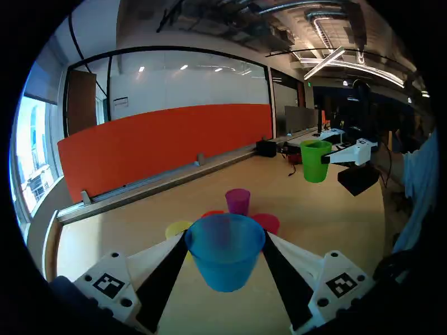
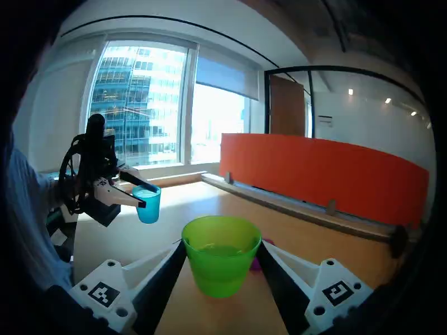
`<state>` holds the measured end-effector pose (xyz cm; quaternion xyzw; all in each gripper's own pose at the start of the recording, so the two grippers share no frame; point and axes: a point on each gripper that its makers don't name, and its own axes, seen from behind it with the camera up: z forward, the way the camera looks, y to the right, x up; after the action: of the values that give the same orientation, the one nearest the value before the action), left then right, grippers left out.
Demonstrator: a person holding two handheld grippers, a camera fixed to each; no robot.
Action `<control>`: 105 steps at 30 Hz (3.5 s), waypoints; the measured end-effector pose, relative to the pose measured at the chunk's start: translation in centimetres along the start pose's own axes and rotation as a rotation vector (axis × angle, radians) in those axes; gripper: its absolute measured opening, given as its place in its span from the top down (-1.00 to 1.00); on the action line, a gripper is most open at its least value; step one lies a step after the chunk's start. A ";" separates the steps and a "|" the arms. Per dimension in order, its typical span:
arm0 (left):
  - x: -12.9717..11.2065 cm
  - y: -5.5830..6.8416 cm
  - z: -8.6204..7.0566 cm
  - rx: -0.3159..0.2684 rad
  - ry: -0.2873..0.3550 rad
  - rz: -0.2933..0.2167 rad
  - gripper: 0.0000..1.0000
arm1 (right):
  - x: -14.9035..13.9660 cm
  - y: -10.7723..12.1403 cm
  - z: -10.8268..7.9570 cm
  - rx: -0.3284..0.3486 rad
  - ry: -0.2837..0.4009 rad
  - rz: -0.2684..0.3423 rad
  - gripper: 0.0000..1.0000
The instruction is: Pour water
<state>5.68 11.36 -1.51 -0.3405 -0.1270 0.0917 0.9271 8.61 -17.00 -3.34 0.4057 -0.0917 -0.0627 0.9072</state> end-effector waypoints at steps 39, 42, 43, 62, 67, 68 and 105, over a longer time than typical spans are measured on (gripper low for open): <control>-10.6 0.5 0.9 -0.022 -0.213 -0.037 -0.80 | -6.3 0.6 -0.1 0.023 -0.183 0.003 -0.80; -11.2 0.3 0.8 -0.017 -0.226 -0.042 -0.80 | -6.5 0.7 0.0 0.022 -0.187 0.005 -0.80; -11.4 0.2 0.7 -0.015 -0.229 -0.043 -0.80 | -6.5 0.7 0.0 0.021 -0.188 0.006 -0.80; -13.6 -0.2 0.0 0.002 -0.246 -0.073 -0.80 | -7.7 0.9 0.1 0.011 -0.213 0.006 -0.80; -13.8 -0.1 -0.2 0.002 -0.245 -0.078 -0.80 | -8.0 0.9 0.2 0.010 -0.218 0.007 -0.80; -13.8 -0.1 -0.3 0.002 -0.245 -0.079 -0.80 | -8.0 0.9 0.2 0.010 -0.219 0.007 -0.80; -16.7 -0.3 -3.1 0.051 -0.330 -0.079 -0.87 | -13.5 0.0 2.1 0.021 -0.300 0.026 -0.80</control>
<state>-9.29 4.99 -6.51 -0.2916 -0.2885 0.1129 0.9050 -5.02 -15.98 -3.57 0.4000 -0.2319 -0.1100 0.8798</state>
